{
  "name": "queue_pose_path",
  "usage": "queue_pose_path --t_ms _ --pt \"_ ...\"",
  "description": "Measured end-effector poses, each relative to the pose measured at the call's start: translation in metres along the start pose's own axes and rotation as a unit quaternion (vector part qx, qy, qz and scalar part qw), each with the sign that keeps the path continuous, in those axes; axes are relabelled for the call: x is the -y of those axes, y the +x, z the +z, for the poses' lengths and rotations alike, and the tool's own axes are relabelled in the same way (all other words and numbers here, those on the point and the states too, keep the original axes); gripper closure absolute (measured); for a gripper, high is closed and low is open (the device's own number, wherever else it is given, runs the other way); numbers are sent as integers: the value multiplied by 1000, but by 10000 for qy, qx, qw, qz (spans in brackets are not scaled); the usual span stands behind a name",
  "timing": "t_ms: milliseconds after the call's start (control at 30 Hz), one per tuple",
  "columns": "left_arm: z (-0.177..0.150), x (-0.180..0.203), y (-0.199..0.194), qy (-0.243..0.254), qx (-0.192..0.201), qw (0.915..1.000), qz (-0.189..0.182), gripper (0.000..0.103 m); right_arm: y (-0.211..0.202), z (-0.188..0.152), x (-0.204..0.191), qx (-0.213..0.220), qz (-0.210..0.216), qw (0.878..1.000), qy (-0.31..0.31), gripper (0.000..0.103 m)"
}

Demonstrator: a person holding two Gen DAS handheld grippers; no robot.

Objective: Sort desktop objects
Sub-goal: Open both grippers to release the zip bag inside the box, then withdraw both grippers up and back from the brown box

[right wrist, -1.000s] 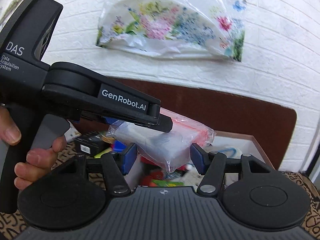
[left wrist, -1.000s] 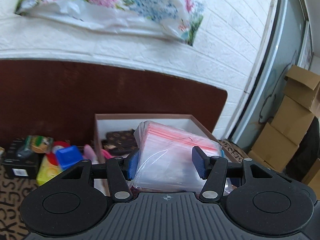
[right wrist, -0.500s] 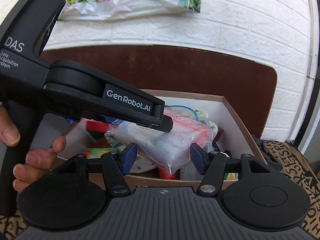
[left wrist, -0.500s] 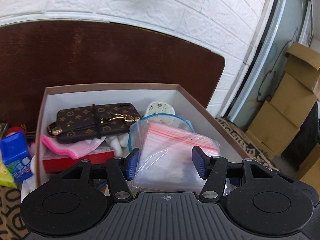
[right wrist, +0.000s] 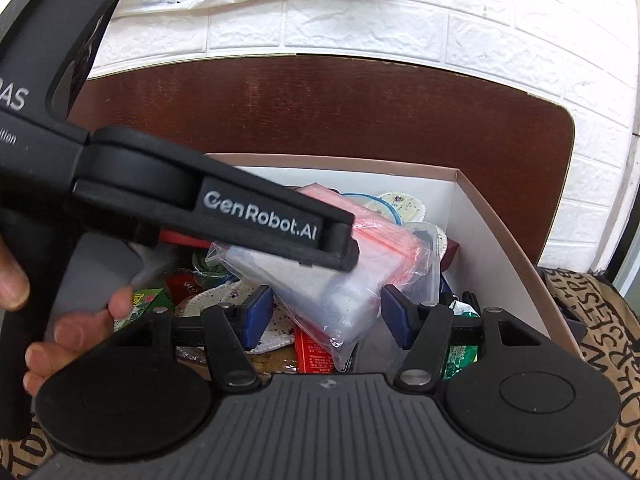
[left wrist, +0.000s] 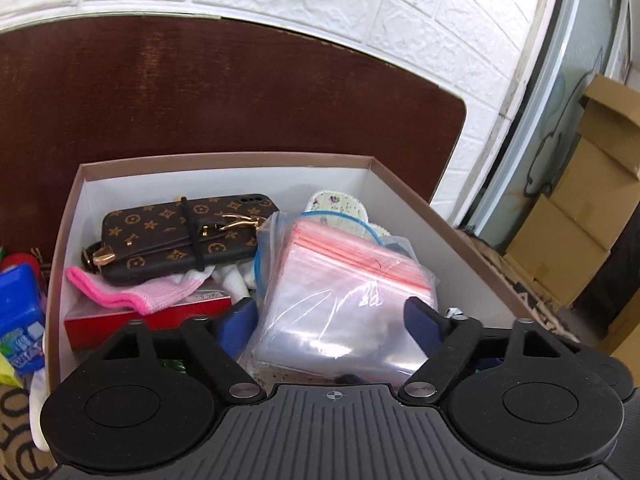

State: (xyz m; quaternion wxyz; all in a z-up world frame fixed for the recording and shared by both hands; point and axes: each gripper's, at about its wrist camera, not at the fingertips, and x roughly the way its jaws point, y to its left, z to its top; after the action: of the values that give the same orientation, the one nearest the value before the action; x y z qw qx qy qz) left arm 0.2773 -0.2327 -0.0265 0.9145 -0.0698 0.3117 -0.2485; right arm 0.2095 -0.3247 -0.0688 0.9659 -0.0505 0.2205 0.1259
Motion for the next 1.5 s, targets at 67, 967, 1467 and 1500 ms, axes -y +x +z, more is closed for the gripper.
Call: queue_pose_path --t_ms 67,967,1467,1500 --pt "-1 -1 -6 -66 54 10000 -36 4 -1 0 0 84 -3 9999 81 28" --pt "-40 39 -132 200 445 9941 972 0 -105 -13 -3 494 -374 9964 583 0" --pt "-81 65 -192 212 487 9888 1397 0 -177 -32 -17 443 -620 9968 251 0" --pt "-83 66 -194 230 488 9883 1425 0 -180 -34 -19 417 -638 9969 216 0"
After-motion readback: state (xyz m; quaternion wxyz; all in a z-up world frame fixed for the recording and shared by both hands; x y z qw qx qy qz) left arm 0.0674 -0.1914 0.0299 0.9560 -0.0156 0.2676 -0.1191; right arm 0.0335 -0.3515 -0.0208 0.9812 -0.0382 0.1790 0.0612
